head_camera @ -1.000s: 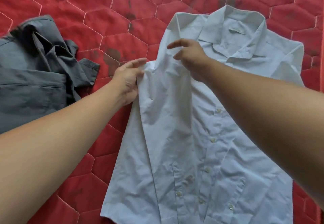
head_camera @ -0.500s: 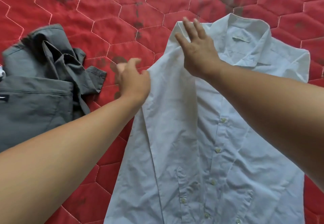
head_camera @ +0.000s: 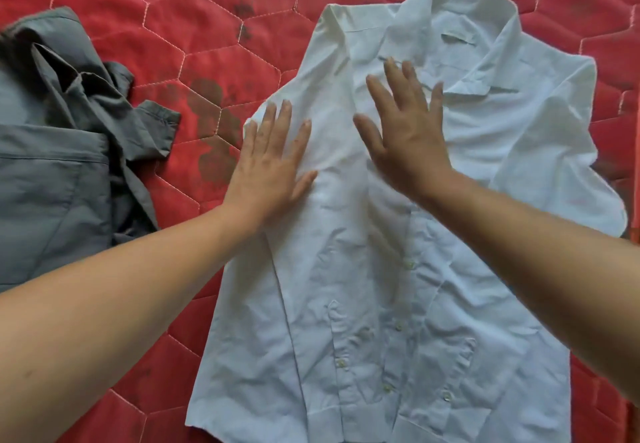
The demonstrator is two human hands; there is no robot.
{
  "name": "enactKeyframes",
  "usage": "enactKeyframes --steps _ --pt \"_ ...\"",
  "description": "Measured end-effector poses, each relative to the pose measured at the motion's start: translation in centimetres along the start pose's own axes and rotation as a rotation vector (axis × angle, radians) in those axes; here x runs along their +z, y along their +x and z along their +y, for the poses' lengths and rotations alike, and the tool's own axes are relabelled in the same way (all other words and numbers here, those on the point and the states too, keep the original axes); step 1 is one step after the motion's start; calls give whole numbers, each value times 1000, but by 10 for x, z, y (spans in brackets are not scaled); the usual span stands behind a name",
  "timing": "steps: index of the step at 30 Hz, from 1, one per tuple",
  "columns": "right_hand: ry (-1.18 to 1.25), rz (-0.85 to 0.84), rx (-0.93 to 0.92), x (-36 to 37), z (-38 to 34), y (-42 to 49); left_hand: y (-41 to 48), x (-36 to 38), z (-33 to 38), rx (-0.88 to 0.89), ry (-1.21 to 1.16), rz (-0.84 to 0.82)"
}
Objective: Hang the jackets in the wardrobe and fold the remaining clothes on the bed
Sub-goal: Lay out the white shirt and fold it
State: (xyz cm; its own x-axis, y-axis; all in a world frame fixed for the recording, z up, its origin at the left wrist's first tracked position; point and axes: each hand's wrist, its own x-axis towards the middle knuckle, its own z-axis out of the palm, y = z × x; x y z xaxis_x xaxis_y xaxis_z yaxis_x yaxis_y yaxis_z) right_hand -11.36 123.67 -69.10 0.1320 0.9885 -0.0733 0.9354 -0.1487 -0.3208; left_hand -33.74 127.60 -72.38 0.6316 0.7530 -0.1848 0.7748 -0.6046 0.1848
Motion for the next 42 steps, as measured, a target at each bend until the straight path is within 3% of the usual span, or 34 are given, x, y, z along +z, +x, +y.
enactKeyframes --steps 3,7,15,19,22,24,28,33,40,42 --pt "-50 -60 138 -7 28 -125 -53 6 24 158 -33 55" --pt "-177 -238 382 9 76 -232 -93 31 37 190 44 -114" --pt "-148 -216 355 28 87 -256 -105 35 47 112 72 -130" --pt "-143 -117 99 20 54 -301 -171 42 84 339 54 -76" --pt "-142 -233 -194 31 32 -372 -247 62 108 499 79 -168" --pt "-200 -330 -299 42 36 -411 -278 73 113 502 116 -223" --pt "-241 -450 -325 50 47 -427 -287 76 115 455 128 -295" --pt "-193 -436 -387 40 57 -434 -284 55 99 587 173 -353" --pt "-182 -110 -442 40 63 -430 -265 39 87 707 114 -182" --pt "-145 -118 -412 32 55 -416 -251 31 97 682 59 -193"
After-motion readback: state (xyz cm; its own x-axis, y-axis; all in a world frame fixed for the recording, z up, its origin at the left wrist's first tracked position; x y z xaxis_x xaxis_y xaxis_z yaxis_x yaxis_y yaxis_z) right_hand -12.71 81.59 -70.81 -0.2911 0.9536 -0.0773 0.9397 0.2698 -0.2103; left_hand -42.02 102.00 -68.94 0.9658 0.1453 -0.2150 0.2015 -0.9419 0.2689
